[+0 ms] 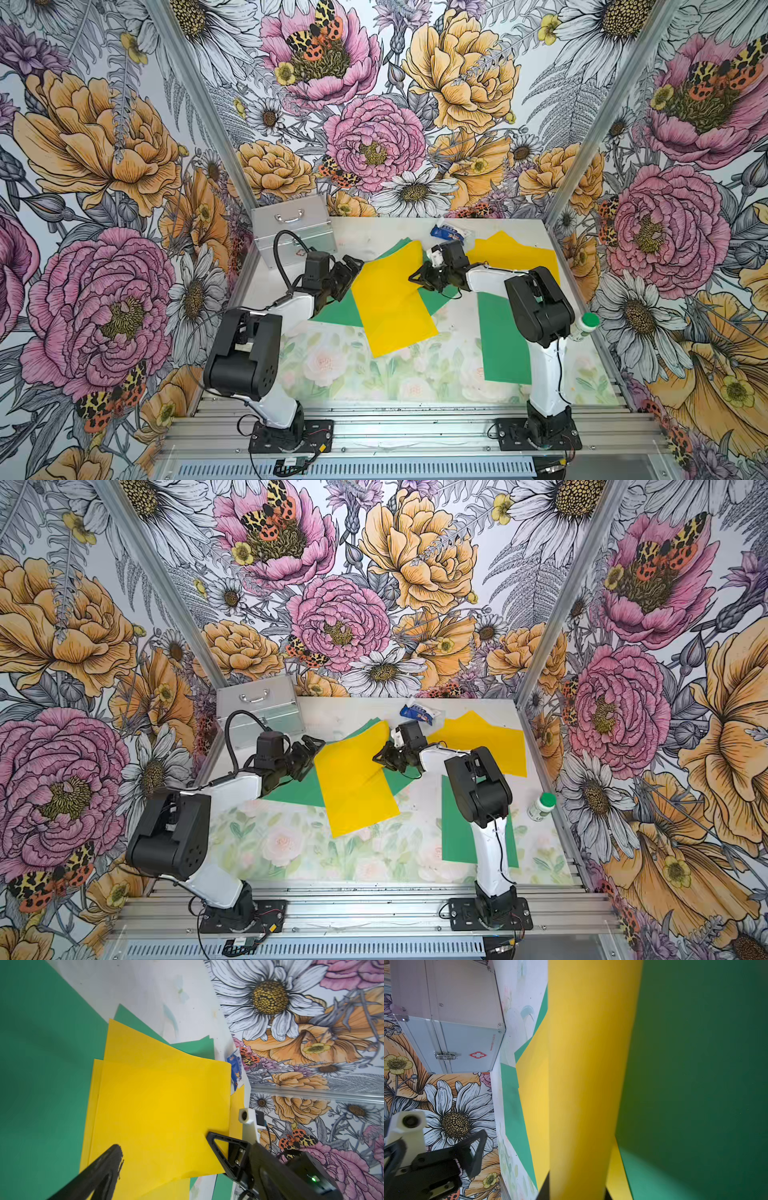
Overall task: Sort the scattered colored papers by color
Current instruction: Pick up the colored paper.
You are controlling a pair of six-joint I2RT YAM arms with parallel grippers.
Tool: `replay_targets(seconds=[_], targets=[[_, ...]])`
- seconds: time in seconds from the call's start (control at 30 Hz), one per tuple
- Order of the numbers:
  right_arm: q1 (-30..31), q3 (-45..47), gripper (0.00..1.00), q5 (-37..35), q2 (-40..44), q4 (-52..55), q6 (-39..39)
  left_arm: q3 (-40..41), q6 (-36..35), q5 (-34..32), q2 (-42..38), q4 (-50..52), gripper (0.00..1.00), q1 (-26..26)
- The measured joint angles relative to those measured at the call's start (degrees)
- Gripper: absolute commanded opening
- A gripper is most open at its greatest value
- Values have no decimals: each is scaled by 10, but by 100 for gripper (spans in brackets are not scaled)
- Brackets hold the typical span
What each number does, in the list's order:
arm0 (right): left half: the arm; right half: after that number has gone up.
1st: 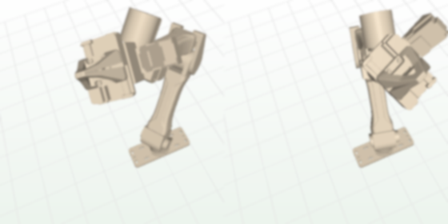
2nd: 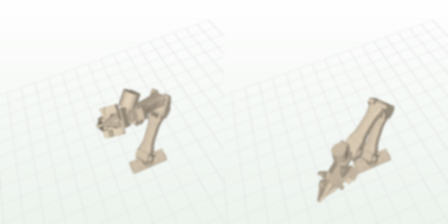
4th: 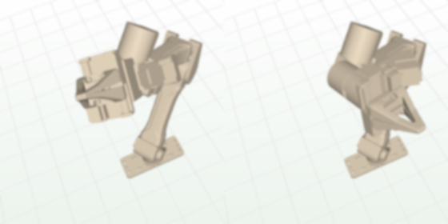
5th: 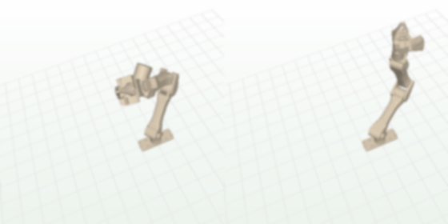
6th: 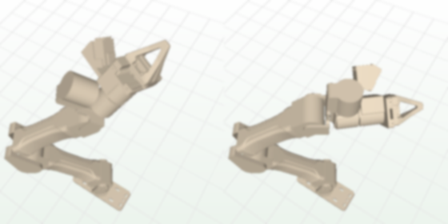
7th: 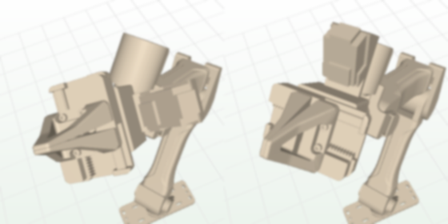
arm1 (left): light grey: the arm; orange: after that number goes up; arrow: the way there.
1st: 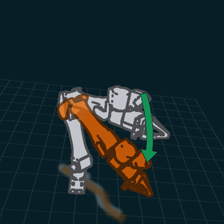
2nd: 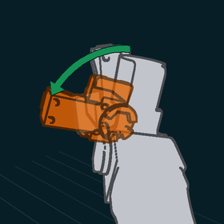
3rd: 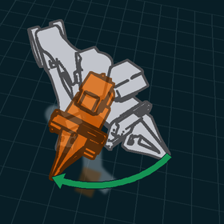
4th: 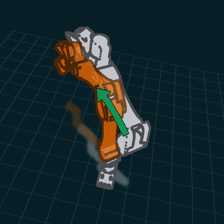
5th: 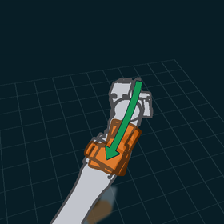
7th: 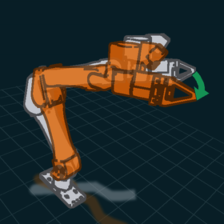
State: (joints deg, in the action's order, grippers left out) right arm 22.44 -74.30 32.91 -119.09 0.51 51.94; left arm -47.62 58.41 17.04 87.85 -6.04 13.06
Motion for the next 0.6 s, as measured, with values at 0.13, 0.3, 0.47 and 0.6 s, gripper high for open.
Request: replay_targets(seconds=[0.13, 0.3, 0.47, 0.6], targets=[[-2, 33, 20, -21, 20, -53, 24, 12, 24, -40, -54, 4, 98, 64], [-3, 68, 19, -45, 33, -123, 60, 59, 87, -84, -57, -23, 98, 165], [-3, 101, 18, -79, 54, -186, 92, 104, 150, -124, -56, -61, 98, 212], [-3, 128, 18, -103, 72, -232, 112, 108, 185, -152, -47, -102, 98, 217]])
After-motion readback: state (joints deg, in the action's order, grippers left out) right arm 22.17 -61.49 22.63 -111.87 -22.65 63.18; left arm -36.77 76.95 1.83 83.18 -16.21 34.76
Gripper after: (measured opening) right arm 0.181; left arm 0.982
